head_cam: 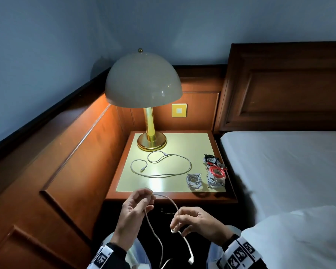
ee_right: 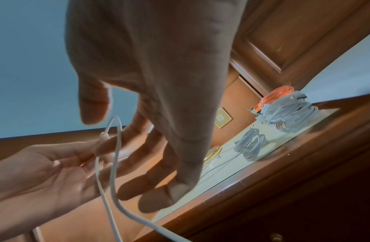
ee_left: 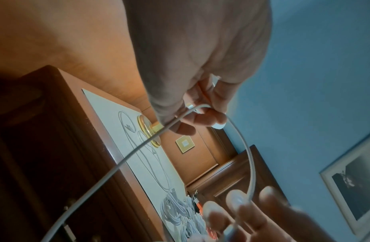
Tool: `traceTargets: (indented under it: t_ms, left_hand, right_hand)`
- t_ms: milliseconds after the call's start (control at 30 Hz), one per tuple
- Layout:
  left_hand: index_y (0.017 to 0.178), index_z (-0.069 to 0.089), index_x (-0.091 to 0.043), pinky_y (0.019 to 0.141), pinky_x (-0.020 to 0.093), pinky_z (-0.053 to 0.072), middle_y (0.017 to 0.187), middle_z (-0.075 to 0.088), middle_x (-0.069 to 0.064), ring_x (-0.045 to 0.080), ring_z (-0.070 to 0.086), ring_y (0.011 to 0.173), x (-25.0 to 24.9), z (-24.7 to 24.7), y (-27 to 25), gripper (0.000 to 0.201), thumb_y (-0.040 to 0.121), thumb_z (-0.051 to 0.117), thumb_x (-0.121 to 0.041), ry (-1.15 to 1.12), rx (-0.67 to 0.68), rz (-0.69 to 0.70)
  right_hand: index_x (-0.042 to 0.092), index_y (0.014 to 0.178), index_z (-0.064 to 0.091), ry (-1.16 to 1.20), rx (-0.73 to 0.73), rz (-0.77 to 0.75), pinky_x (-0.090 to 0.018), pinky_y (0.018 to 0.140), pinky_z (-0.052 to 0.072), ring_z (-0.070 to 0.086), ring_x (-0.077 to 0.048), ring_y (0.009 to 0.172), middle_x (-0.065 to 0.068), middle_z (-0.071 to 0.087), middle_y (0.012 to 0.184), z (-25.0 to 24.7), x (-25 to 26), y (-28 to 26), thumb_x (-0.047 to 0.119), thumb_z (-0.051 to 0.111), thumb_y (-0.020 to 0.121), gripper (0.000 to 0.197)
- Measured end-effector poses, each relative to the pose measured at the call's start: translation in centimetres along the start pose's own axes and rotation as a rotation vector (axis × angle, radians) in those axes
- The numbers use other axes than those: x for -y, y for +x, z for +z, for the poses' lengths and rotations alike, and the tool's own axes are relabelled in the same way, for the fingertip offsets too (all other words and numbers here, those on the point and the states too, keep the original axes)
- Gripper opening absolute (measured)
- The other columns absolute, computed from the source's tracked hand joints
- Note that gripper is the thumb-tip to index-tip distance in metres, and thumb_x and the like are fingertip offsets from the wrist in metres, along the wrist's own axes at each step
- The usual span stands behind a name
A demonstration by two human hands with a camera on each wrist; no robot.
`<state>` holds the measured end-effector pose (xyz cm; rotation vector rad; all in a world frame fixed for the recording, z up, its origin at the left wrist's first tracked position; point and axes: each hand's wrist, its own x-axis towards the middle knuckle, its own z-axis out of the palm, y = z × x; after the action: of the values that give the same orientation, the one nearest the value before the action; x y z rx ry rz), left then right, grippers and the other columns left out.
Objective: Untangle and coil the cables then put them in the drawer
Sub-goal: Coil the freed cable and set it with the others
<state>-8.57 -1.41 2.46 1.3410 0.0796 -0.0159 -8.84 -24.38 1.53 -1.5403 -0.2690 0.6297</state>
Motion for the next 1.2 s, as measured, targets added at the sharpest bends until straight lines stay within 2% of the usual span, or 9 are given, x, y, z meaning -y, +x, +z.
traceTargets:
  t_ms: [200,433,533,633,767,867,1000,1100,1200]
  left_hand:
    - [0.111,0.071,-0.024,0.08,0.014,0.052,0.098,0.077,-0.005,0.006,0.071,0.093,0.3,0.8,0.0,0.018,0.099,0.062,-0.014,0.402,0.056,0.103]
    - [0.093,0.073,-0.019,0.067,0.026,0.055,0.079,0.074,-0.009,0.012,0.069,0.073,0.4,3.0,0.8,0.006,0.095,0.068,-0.022,0.643,0.151,0.35]
    - [0.087,0.072,-0.017,0.065,0.029,0.053,0.074,0.072,-0.002,0.013,0.067,0.07,-0.1,2.8,1.6,0.01,0.096,0.067,-0.02,0.576,0.088,0.322]
    - [0.087,0.073,-0.018,0.07,0.025,0.053,0.076,0.072,0.0,0.01,0.068,0.075,-0.4,2.6,1.8,0.011,0.096,0.067,-0.019,0.505,0.063,0.258]
    - [0.096,0.074,-0.023,0.069,0.025,0.055,0.079,0.073,-0.007,0.011,0.069,0.075,0.3,2.9,2.0,0.009,0.096,0.067,-0.019,0.644,0.102,0.303]
    - [0.096,0.074,-0.019,0.067,0.016,0.05,0.078,0.073,-0.008,0.006,0.068,0.073,0.9,3.4,2.0,0.005,0.095,0.069,-0.019,0.735,0.12,0.361]
    - [0.091,0.072,-0.018,0.065,0.024,0.051,0.073,0.069,-0.007,0.006,0.063,0.068,0.7,2.9,2.3,0.007,0.095,0.068,-0.015,0.685,0.089,0.32]
    - [0.088,0.072,-0.021,0.066,0.03,0.051,0.072,0.069,0.001,0.015,0.064,0.07,0.2,2.0,2.3,0.014,0.096,0.064,-0.015,0.59,-0.022,0.243]
    - [0.089,0.072,-0.022,0.066,0.026,0.051,0.075,0.07,0.001,0.01,0.063,0.069,0.1,1.6,2.0,0.014,0.098,0.062,-0.017,0.59,-0.041,0.22]
  right_hand:
    - [0.013,0.096,0.07,-0.093,-0.204,-0.132,-0.026,0.066,0.047,0.065,-0.016,0.075,-0.003,0.072,0.082,-0.4,0.1,1.6,0.018,0.054,0.105,0.019]
    - [0.012,0.098,0.07,-0.16,-0.206,-0.172,-0.026,0.066,0.049,0.067,-0.018,0.074,-0.001,0.071,0.079,-0.4,1.3,3.0,0.019,0.056,0.104,0.016]
    - [0.012,0.09,0.069,-0.17,-0.254,-0.194,-0.031,0.068,0.048,0.063,-0.016,0.071,-0.003,0.071,0.075,-1.2,1.2,3.1,0.019,0.058,0.102,0.017]
    - [0.007,0.089,0.069,-0.191,-0.276,-0.179,-0.026,0.069,0.046,0.061,-0.013,0.07,0.0,0.07,0.072,-1.7,0.9,3.1,0.016,0.059,0.102,0.019]
    - [-0.001,0.09,0.067,-0.181,-0.304,-0.186,-0.024,0.066,0.047,0.061,-0.014,0.068,0.0,0.068,0.07,-1.9,0.5,3.1,0.014,0.058,0.102,0.021]
    - [0.004,0.088,0.068,-0.205,-0.271,-0.18,-0.023,0.066,0.047,0.061,-0.013,0.066,-0.001,0.067,0.071,-1.4,0.4,3.0,0.016,0.06,0.101,0.02]
    - [0.013,0.084,0.069,-0.263,-0.281,-0.171,-0.017,0.069,0.045,0.06,-0.007,0.068,0.003,0.069,0.073,-1.7,0.2,2.4,0.016,0.062,0.1,0.018]
    - [0.015,0.085,0.072,-0.329,-0.315,-0.144,-0.02,0.075,0.048,0.062,-0.006,0.072,0.004,0.07,0.074,-2.6,-0.6,2.1,0.019,0.066,0.097,0.014]
    - [0.019,0.082,0.072,-0.373,-0.365,-0.134,-0.022,0.074,0.048,0.063,-0.006,0.072,0.005,0.07,0.074,-2.8,-1.2,1.7,0.021,0.066,0.097,0.016]
